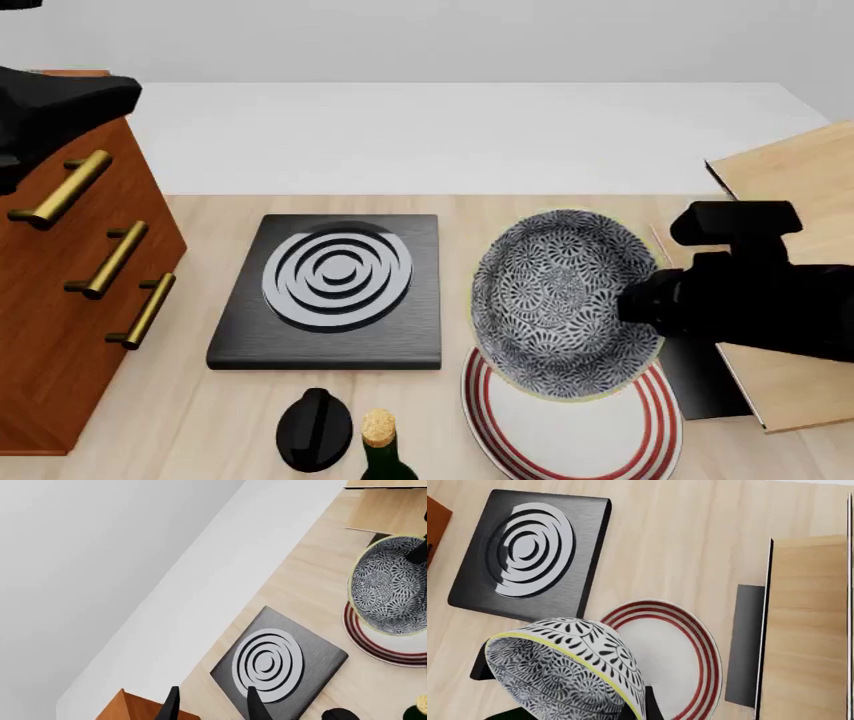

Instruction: Pick up the akita bowl and put it on the plate.

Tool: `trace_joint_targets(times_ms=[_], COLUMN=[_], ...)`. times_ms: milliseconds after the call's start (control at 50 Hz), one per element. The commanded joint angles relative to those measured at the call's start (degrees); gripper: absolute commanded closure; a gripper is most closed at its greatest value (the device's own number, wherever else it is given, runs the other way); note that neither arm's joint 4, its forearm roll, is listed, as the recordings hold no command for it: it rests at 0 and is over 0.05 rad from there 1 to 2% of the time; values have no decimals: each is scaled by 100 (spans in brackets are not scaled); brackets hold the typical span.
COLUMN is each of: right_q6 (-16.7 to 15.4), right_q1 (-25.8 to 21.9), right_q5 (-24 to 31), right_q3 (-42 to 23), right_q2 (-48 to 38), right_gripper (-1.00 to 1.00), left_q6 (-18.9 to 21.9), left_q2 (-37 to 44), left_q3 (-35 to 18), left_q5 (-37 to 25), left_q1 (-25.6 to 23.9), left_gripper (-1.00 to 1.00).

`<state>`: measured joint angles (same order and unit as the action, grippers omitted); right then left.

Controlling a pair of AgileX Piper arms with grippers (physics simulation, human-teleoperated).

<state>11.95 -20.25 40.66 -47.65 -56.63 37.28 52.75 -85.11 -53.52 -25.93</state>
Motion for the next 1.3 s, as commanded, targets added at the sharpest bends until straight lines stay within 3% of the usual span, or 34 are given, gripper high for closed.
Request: trace_joint_targets(times_ms=[20,740,1300], right_q6=[126,404,666], right_q1=[130,212,220], right_q5=[14,-672,-1525], right_q3=[259,1202,2067], right_q2=[165,152,-57], right_gripper=[100,100,100], left_q6=[-153,-202,-237], left_q2=[-1,-9,-9], left_q3=[677,741,839], left_q5=[-8,-6,42], left_q1=[-189,-217,-232], left_gripper=[-100,-100,-100])
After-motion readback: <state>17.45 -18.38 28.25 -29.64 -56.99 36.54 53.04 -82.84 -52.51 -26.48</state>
